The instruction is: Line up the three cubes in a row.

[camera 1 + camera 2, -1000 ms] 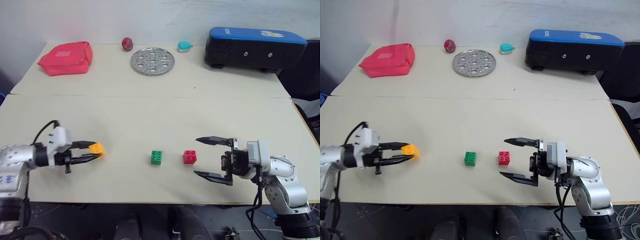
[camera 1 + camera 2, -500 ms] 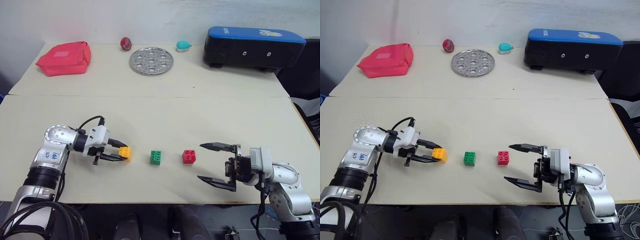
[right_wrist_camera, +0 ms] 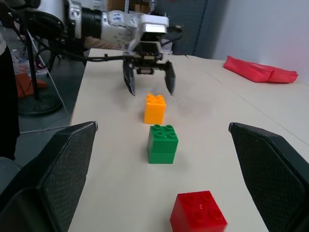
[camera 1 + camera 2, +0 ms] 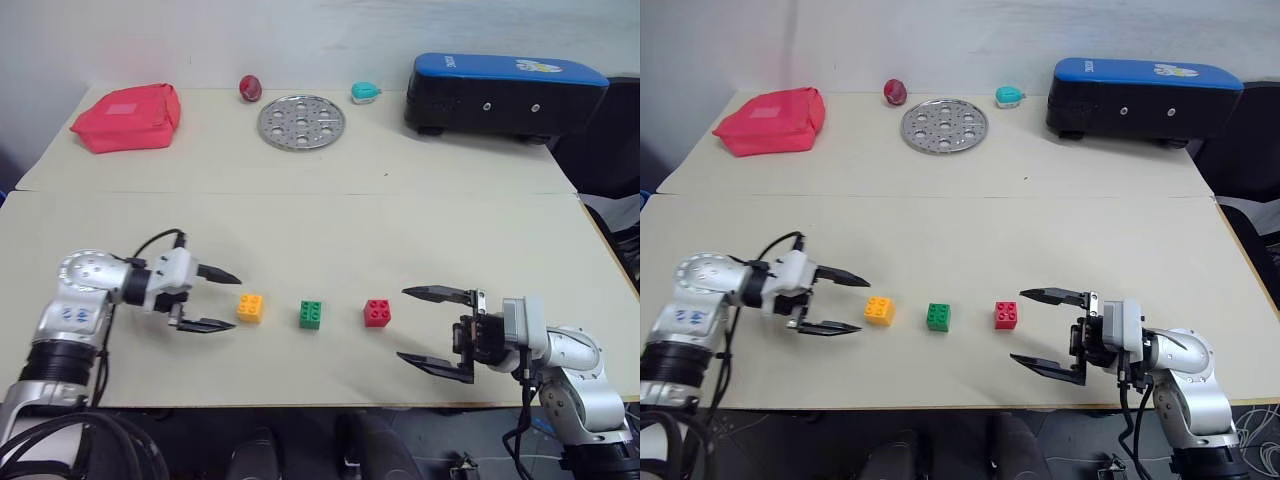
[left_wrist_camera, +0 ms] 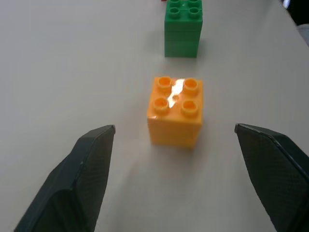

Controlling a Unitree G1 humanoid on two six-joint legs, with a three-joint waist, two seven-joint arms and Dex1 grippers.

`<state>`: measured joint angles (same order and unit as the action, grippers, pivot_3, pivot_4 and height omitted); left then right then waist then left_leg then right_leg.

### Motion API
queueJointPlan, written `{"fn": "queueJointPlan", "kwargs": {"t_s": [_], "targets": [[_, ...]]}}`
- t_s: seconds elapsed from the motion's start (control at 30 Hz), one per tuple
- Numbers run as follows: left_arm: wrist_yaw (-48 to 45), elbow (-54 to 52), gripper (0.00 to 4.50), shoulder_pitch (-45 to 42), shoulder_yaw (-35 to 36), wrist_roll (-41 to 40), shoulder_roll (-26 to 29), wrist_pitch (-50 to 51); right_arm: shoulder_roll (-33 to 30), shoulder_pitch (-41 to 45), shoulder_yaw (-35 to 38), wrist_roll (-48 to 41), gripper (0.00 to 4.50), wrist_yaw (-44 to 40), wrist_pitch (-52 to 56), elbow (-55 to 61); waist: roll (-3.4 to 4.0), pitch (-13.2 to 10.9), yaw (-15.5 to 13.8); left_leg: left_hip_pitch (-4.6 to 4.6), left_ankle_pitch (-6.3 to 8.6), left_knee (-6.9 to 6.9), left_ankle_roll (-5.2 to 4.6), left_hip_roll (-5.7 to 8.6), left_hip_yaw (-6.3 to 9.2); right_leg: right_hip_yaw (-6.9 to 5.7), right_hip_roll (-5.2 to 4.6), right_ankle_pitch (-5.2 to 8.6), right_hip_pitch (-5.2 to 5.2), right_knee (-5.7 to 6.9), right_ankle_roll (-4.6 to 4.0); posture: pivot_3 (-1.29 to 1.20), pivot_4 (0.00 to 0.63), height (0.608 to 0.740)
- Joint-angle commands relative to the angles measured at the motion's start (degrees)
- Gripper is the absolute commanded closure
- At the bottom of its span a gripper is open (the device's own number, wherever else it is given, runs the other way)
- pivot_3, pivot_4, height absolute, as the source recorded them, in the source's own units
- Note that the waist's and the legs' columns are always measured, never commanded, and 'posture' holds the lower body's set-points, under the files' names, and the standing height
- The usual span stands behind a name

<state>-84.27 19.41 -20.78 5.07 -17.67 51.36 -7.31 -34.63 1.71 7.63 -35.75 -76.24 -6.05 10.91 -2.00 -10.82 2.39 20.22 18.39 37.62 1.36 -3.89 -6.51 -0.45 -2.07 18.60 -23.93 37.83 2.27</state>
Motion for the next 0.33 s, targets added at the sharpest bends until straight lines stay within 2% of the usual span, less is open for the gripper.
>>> {"fn": "queueJointPlan", "kwargs": {"t_s": [0.03,0.2,0.33], "targets": [[2.9,-2.9,0.5,7.4,10.2,-2.0,4.5,-2.5,-4.3,0.0,4.7,-1.3,0.0,-3.3,-0.5,-2.6,0.02,0.0,-0.2,0.01,0.0,-0.01,-0.01,0.01,0.01,-0.03,-0.04,0.0,0.0,-0.01,0.0,0.0,0.15,0.74],[5.7,-9.2,0.5,20.5,21.7,-4.2,8.7,4.4,-12.1,3.1,6.6,1.1,0.0,-7.2,0.7,-8.0,0.04,0.0,-0.6,-0.01,0.07,-0.02,-0.14,0.1,0.03,-0.08,-0.21,0.01,0.03,-0.06,-0.01,0.0,0.15,0.74],[8.8,-12.1,0.5,21.9,23.8,-5.2,8.1,7.2,-14.5,6.1,4.2,3.2,0.0,-10.1,0.0,-10.4,0.08,-0.1,-0.9,-0.02,0.03,-0.03,-0.18,0.15,0.13,-0.22,-0.32,0.0,0.1,-0.06,-0.01,0.0,0.15,0.74]]}}
